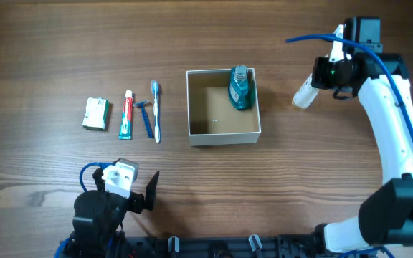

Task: Pack container
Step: 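Move the right gripper to the white Pantene tube and grasp it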

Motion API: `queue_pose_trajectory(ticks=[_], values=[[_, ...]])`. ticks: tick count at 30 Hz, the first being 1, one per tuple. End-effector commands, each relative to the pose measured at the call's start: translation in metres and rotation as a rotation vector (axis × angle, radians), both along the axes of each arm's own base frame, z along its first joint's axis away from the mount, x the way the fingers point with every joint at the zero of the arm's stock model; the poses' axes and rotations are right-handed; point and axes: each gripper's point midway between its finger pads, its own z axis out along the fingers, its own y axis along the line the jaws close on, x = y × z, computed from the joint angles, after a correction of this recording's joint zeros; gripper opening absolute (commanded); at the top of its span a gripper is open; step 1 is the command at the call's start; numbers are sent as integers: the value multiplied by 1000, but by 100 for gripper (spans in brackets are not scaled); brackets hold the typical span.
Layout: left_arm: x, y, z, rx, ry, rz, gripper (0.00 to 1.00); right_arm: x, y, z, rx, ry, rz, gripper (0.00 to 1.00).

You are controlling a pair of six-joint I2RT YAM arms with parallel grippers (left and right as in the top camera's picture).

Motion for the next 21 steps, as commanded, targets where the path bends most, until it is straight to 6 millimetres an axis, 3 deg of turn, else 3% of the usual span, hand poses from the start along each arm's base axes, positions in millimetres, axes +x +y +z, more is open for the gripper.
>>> queue_pose_trajectory(ticks=[1, 5, 7, 11, 15, 18, 20, 21], values=[[-3, -6, -6, -5, 11, -41, 100, -6, 2, -23, 30, 76, -35, 5], [-3, -6, -6, -5, 11, -41, 100, -15, 4, 12, 38, 26, -48, 4], [-3, -6, -6, -5, 11, -41, 100, -24, 12, 48, 38, -40, -28, 4], [-3, -6, -6, -5, 11, -41, 100, -62, 45, 122, 49, -191, 71, 4], [-3, -6, -6, -5, 11, -41, 100, -103, 88, 173, 95, -344, 201, 4], [-3, -6, -6, -5, 11, -41, 100, -120, 108, 185, 119, -380, 272, 4], [-3, -6, -6, -6, 11, -41, 100, -122, 115, 176, 144, -338, 264, 4], [-3, -6, -6, -6, 11, -41, 100, -119, 123, 162, 140, -281, 282, 4]])
